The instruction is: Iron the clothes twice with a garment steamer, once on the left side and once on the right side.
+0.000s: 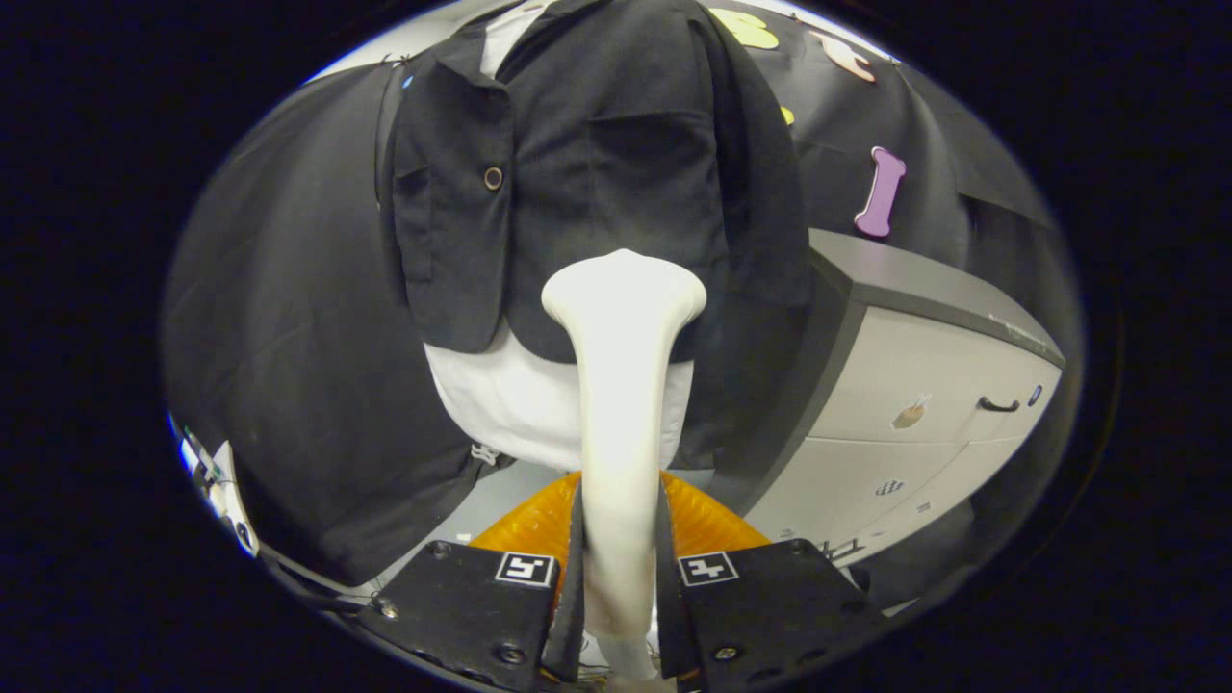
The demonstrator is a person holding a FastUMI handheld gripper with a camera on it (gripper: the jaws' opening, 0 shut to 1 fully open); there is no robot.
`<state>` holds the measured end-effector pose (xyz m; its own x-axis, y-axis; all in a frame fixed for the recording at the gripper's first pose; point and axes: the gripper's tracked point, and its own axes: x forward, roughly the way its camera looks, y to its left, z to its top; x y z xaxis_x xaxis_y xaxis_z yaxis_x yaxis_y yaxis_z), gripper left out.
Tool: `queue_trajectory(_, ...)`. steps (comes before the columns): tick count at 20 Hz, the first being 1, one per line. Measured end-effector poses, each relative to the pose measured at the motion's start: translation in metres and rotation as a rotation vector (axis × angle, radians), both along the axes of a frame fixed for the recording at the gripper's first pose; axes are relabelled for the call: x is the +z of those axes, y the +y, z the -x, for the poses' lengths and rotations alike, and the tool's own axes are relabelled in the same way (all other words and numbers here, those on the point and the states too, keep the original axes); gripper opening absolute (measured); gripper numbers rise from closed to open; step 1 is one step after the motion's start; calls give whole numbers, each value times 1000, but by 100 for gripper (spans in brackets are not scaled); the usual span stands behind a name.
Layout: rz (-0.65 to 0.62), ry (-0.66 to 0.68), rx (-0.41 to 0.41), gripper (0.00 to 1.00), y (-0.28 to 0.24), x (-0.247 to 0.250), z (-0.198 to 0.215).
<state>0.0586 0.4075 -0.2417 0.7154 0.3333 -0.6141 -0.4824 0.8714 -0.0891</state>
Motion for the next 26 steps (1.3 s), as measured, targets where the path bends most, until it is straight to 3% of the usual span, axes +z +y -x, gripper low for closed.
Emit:
queue_trajectory(6, 32, 25, -9, 33, -9, -23, 7)
queue_trajectory(9, -10, -26, -20, 33, -6, -6, 14)
queue_trajectory(20, -242, -403, 88, 34, 89, 172, 55)
queue_trajectory(26, -325, -627, 224, 34, 173, 297, 63)
